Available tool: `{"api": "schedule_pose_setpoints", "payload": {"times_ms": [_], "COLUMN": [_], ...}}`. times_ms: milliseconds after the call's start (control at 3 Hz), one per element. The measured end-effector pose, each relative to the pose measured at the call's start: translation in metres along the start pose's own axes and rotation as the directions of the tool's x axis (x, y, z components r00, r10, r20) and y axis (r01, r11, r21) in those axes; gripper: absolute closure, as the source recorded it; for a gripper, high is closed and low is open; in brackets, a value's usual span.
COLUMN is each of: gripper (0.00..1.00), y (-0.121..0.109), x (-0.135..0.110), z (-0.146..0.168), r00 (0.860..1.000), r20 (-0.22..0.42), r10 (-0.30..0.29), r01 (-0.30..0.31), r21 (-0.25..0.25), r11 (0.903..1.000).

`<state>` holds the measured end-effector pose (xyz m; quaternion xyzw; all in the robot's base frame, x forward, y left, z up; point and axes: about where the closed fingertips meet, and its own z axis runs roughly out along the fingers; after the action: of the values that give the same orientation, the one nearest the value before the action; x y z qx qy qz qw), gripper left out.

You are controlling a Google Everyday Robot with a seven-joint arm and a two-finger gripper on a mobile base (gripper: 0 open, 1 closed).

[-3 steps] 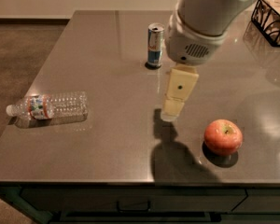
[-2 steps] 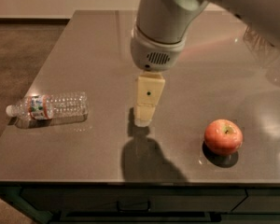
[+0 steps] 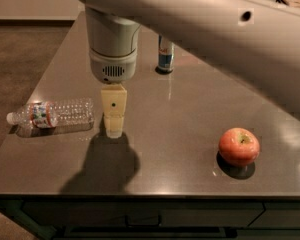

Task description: Pick water bottle

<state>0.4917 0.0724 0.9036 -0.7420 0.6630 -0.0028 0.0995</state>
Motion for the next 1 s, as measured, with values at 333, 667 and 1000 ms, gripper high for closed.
{"api": "schedule_pose_setpoints", "payload": {"times_ms": [333,667,1000], "gripper": [0.0,0.0,0.0], "y": [-0.005,-0.008,-0.007], "x": [-0.029,-0.053,-0.077], "z": [0.025,0.042,0.052], "r00": [1.0,0.999,0.999], "r20": [-0.02,-0.032,-0.036], "r10": [-0.015,-0.006,0.003], "r01": [0.014,0.004,-0.006], "r21": [-0.047,-0.073,-0.081], "r11": [0.9988,0.9973,0.9967]}}
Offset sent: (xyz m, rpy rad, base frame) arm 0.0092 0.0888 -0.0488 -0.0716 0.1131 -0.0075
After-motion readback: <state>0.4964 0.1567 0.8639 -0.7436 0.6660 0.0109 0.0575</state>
